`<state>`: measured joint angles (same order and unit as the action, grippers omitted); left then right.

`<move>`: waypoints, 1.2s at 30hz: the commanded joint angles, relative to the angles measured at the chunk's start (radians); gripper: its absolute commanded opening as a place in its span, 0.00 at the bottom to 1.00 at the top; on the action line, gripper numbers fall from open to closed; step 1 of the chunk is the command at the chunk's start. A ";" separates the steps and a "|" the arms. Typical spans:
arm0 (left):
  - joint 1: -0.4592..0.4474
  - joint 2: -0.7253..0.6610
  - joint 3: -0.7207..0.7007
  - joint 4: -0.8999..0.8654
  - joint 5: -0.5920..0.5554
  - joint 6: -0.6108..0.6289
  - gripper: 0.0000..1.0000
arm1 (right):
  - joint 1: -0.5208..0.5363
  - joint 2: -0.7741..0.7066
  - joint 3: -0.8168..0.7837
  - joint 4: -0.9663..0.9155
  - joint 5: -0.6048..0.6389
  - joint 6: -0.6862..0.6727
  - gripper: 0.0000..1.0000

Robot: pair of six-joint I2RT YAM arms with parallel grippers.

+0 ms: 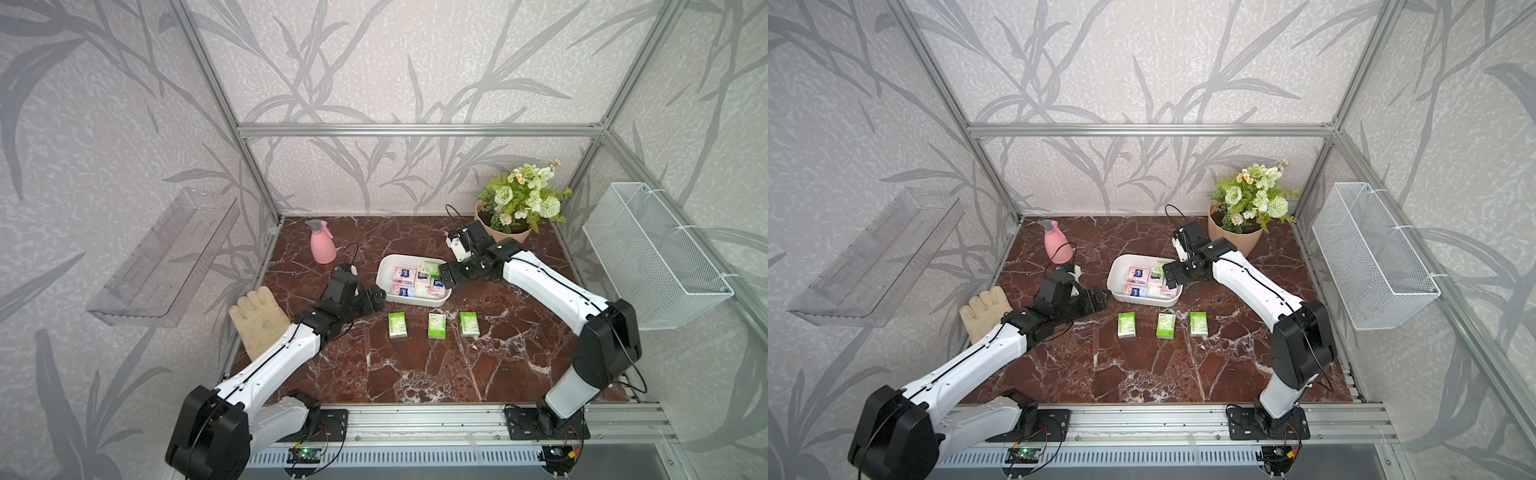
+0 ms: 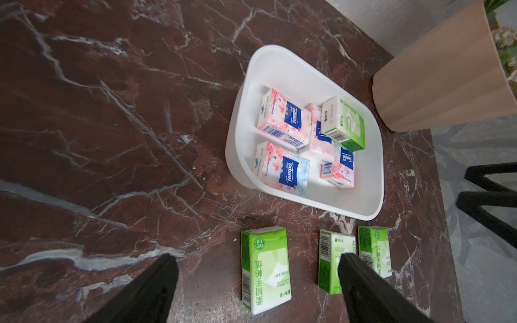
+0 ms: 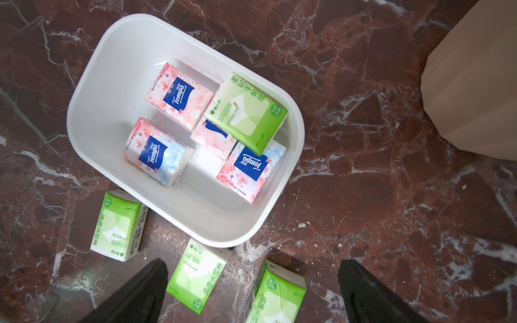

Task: Take the pocket tissues out of the storage box
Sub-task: Place the pocket tissues at the center of the board, then pick up the pocket tissues from the storage box.

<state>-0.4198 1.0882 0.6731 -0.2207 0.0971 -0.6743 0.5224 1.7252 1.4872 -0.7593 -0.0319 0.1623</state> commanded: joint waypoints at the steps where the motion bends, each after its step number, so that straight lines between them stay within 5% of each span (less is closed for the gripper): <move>1: 0.015 -0.049 -0.010 -0.052 -0.082 0.028 0.99 | 0.009 0.090 0.105 -0.048 -0.017 -0.094 1.00; 17: 0.058 -0.096 -0.048 -0.064 -0.165 0.059 1.00 | 0.019 0.490 0.538 -0.199 -0.040 -0.218 0.97; 36: 0.078 -0.015 -0.027 -0.048 -0.158 0.068 1.00 | 0.028 0.683 0.746 -0.315 -0.034 -0.264 0.96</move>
<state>-0.3477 1.0664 0.6235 -0.2760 -0.0544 -0.6201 0.5446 2.3821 2.2265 -1.0260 -0.0689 -0.0853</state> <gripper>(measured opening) 0.997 0.957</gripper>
